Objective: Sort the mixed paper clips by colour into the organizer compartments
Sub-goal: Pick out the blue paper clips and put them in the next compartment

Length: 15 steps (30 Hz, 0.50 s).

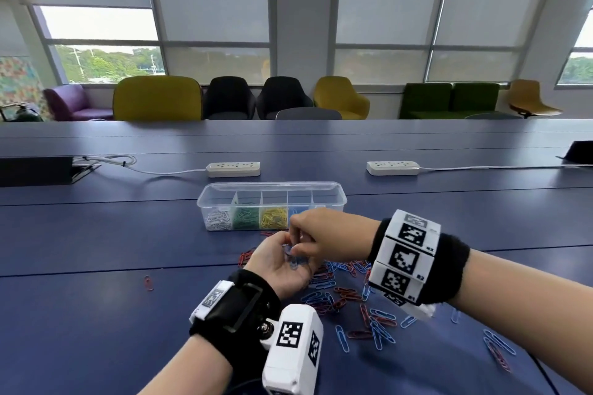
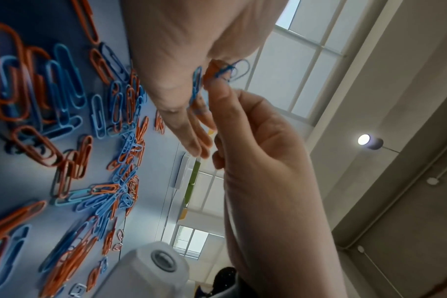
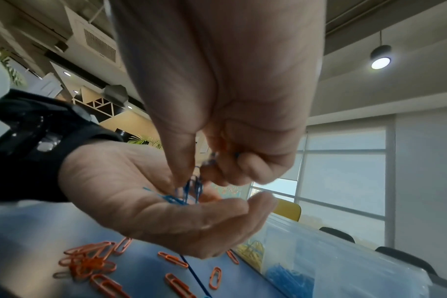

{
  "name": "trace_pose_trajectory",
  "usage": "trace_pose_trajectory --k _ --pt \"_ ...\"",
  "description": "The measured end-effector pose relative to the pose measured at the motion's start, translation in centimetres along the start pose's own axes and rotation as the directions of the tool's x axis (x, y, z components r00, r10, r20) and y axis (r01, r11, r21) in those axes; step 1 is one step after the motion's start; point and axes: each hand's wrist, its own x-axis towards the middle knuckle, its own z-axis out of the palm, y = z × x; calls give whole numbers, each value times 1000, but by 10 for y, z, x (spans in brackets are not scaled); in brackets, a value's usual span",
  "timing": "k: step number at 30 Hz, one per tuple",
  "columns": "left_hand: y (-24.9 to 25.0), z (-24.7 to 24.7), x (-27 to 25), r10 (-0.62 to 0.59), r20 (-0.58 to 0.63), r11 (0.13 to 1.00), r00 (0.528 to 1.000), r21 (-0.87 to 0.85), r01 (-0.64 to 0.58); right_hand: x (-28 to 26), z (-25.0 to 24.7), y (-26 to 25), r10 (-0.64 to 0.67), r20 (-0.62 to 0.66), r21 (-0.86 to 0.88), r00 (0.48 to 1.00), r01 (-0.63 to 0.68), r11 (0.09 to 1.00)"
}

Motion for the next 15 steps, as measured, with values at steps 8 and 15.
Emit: trace_pose_trajectory --k 8,15 --pt "21 -23 12 48 8 990 999 -130 -47 -10 -1 19 36 -285 294 958 52 954" --pt "38 -28 12 117 8 977 993 -181 -113 -12 30 31 82 242 155 967 -122 980"
